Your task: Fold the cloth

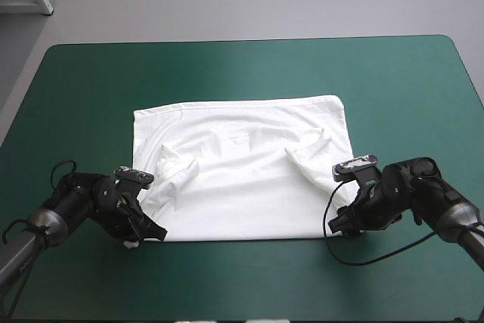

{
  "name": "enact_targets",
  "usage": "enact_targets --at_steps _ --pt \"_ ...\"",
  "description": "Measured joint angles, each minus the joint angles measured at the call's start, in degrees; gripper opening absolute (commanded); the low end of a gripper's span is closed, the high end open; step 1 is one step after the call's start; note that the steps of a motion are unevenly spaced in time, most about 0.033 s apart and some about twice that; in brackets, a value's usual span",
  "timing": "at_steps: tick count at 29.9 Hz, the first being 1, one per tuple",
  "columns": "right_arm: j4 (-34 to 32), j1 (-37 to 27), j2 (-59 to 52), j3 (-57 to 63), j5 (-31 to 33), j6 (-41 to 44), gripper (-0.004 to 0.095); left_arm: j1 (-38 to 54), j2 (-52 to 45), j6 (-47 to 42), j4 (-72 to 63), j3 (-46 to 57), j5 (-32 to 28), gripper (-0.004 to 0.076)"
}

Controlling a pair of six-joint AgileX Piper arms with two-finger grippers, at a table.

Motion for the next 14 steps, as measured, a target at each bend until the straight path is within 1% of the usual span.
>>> enact_targets --at_steps 3,6,9,14 --pt "0.84 0.0 2.16 2.0 -2.52 -0.06 0.0567 0.0 0.0 -0.15 0.0 0.0 0.0 0.0019" --pt "2.37 0.0 3.22 3.73 -4.71 -1.02 0.0466 0.0 0.0 -0.19 0.0 0.0 0.0 0.0019" --pt "2.39 0.0 3.03 4.61 -6.29 -1.5 0.0316 0.0 0.0 -0.33 0.0 0.0 -0.16 0.0019" --pt "2.33 0.0 2.77 5.33 -8.26 -2.62 0.0004 0.0 0.1 -0.39 0.0 0.0 -0.18 0.0019"
